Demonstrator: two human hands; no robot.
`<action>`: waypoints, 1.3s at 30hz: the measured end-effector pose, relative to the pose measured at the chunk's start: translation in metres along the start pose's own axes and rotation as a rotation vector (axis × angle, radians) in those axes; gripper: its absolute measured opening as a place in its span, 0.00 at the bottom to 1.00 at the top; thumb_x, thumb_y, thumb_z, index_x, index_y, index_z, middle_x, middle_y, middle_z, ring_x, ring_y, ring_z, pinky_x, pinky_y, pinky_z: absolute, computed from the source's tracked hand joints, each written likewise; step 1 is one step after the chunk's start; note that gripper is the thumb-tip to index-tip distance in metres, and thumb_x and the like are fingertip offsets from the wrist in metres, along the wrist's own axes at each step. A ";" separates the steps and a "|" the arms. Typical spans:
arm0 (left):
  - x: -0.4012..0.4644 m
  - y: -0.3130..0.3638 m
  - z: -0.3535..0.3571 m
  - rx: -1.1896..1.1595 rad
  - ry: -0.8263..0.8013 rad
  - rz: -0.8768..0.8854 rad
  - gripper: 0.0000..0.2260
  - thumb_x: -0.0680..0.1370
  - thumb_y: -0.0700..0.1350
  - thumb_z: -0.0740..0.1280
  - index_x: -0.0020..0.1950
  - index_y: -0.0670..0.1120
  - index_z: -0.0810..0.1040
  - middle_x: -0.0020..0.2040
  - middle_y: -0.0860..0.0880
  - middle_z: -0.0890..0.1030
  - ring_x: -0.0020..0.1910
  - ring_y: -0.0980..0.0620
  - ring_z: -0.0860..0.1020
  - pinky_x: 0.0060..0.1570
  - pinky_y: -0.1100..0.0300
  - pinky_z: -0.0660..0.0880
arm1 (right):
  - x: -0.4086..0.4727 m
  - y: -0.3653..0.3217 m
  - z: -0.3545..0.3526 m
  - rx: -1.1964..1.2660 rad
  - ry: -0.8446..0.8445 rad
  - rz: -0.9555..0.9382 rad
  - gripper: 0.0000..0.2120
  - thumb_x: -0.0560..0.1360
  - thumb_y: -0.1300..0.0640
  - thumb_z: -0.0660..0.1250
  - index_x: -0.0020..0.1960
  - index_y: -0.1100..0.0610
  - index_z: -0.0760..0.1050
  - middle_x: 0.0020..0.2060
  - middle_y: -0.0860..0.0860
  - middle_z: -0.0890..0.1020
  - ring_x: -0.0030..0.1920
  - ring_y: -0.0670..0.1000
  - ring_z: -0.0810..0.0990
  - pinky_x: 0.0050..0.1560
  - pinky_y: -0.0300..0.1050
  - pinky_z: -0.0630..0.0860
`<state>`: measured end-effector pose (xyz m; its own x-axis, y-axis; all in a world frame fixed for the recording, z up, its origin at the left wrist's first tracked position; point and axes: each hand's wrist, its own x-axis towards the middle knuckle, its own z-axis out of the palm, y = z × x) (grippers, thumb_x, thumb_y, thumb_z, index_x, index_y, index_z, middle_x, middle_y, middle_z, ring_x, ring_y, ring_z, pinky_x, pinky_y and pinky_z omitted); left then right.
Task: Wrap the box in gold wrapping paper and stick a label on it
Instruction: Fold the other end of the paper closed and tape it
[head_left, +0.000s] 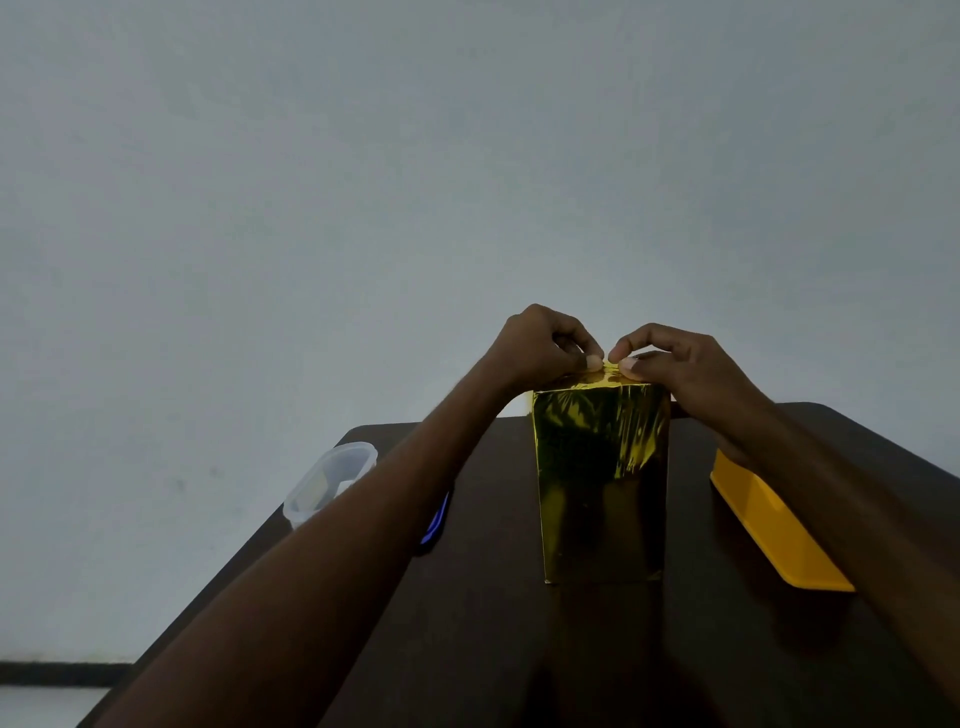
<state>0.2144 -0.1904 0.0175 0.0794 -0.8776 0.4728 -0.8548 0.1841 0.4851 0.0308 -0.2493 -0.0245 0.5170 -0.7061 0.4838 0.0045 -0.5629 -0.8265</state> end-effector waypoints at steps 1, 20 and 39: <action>-0.001 -0.001 0.000 -0.062 -0.018 -0.026 0.06 0.72 0.45 0.75 0.48 0.47 0.86 0.42 0.44 0.83 0.41 0.56 0.78 0.42 0.60 0.74 | 0.000 0.000 0.000 -0.001 0.002 -0.003 0.06 0.78 0.58 0.66 0.48 0.52 0.82 0.45 0.55 0.84 0.50 0.58 0.83 0.47 0.53 0.79; -0.054 0.015 0.015 0.452 0.084 0.198 0.17 0.82 0.55 0.59 0.61 0.48 0.81 0.54 0.50 0.84 0.50 0.50 0.81 0.51 0.51 0.76 | 0.001 0.013 0.004 -0.086 0.075 -0.100 0.12 0.80 0.59 0.62 0.46 0.49 0.82 0.43 0.50 0.83 0.44 0.54 0.81 0.43 0.57 0.78; -0.066 0.011 0.032 0.457 0.156 0.069 0.25 0.80 0.61 0.60 0.74 0.52 0.69 0.72 0.53 0.72 0.72 0.51 0.67 0.63 0.52 0.70 | -0.032 0.058 -0.045 -0.878 0.290 0.273 0.09 0.76 0.56 0.67 0.42 0.62 0.77 0.39 0.56 0.81 0.38 0.53 0.76 0.38 0.44 0.70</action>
<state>0.1829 -0.1452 -0.0319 0.0604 -0.7867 0.6143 -0.9957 -0.0043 0.0923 -0.0245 -0.2783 -0.0748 0.1735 -0.8729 0.4560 -0.7877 -0.4009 -0.4678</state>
